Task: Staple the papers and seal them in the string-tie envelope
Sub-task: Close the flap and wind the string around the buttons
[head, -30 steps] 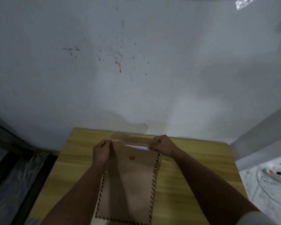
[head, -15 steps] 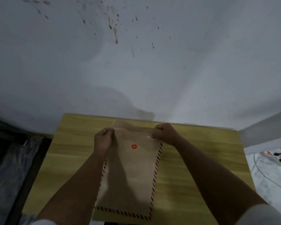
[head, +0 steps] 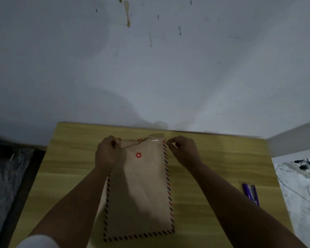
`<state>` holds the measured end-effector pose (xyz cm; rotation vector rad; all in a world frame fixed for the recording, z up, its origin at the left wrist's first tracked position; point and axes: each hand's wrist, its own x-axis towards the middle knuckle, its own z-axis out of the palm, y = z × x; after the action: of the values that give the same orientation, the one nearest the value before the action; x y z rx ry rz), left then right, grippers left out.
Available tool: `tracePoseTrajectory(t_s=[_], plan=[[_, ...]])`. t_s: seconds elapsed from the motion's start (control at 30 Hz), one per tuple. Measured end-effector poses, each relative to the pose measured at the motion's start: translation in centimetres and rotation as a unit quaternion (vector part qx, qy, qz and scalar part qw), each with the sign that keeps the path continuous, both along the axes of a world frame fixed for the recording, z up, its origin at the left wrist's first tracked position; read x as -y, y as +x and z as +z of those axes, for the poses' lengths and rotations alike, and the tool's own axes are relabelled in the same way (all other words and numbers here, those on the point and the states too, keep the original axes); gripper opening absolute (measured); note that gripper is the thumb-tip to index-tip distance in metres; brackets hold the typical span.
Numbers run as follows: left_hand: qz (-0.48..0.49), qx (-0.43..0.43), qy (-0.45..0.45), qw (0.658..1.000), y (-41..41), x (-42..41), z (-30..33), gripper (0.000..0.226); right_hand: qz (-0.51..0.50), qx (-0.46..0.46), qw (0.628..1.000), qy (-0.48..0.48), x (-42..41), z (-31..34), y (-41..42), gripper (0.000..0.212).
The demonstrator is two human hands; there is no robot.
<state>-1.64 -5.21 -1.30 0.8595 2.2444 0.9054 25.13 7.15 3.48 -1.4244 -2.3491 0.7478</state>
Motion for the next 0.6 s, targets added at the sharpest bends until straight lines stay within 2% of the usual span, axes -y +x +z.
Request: tracePoseTrajectory(t_s=[0.03,0.07,0.13,0.2,0.27,0.37,0.47,0.57,0.6], plan=[[-0.035,-0.068,-0.045,0.996,0.1,0.3,0.2,0.011,0.022,-0.006,1.0,-0.006,0.7,-0.2,-0.3,0.015],[-0.063,-0.144,-0.079,0.984,0.2,0.5,0.0,0.015,0.048,-0.005,0.999,-0.012,1.5,-0.4,-0.6,0.015],[-0.113,-0.216,-0.094,0.965,0.6,0.7,-0.2,0.036,0.1,0.021,0.994,-0.026,3.3,-0.9,-1.0,0.019],[-0.175,-0.234,-0.083,0.953,1.2,0.6,-0.3,0.056,0.141,0.046,0.989,-0.023,5.0,-1.9,-1.0,0.025],[-0.258,-0.255,-0.078,0.928,1.7,0.6,-0.9,0.064,0.165,0.069,0.984,-0.026,6.4,-2.9,-0.8,0.033],[-0.316,-0.315,-0.061,0.893,2.2,0.6,-2.1,0.064,0.194,0.12,0.974,-0.011,7.7,-4.5,-0.3,0.041],[-0.291,-0.339,-0.035,0.894,2.5,0.5,-3.1,0.065,0.222,0.146,0.964,0.013,8.6,-5.0,0.0,0.039],[-0.341,-0.351,-0.06,0.87,2.5,0.4,-4.1,0.049,0.253,0.161,0.954,0.017,9.3,-4.5,0.0,0.04],[-0.368,-0.352,-0.075,0.857,2.5,0.5,-4.5,0.05,0.267,0.176,0.947,0.012,9.6,-4.3,0.0,0.041]])
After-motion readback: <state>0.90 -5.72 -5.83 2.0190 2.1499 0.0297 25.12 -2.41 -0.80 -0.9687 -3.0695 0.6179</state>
